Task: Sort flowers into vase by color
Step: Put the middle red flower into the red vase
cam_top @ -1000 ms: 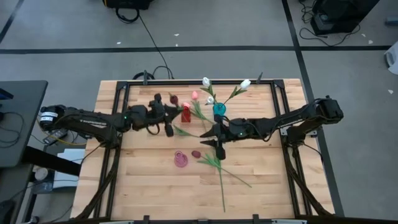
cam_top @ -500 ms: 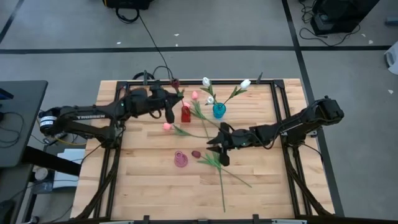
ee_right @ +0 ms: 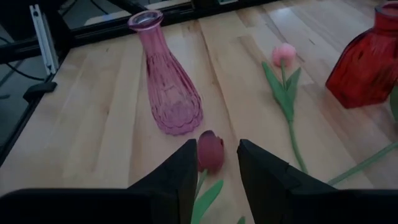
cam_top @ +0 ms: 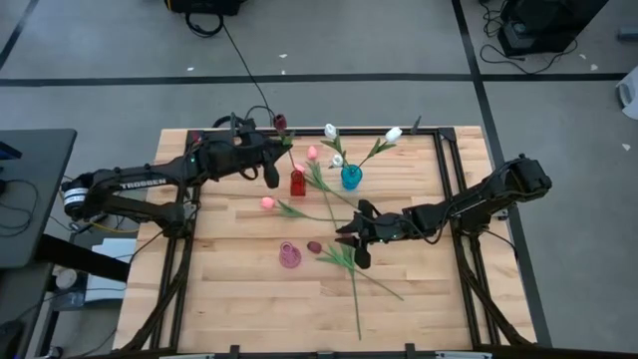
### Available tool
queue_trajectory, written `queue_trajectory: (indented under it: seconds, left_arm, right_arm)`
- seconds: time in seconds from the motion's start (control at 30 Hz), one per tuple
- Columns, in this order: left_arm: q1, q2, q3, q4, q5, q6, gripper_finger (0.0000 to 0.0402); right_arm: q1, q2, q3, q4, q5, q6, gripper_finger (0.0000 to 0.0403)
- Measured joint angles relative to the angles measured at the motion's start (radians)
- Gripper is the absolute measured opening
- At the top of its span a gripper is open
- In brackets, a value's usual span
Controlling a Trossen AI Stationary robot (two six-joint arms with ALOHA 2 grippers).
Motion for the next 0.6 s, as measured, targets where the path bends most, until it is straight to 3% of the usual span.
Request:
queue_trajectory:
  seconds: [0.6]
  left_arm:
    - [0.018, 0.143, -0.002, -0.063, 0.058, -0.068, 0.0042]
  right_arm:
    - [0.018, 0.0, 0.0, -0.007, 0.078, -0.008, 0.0128]
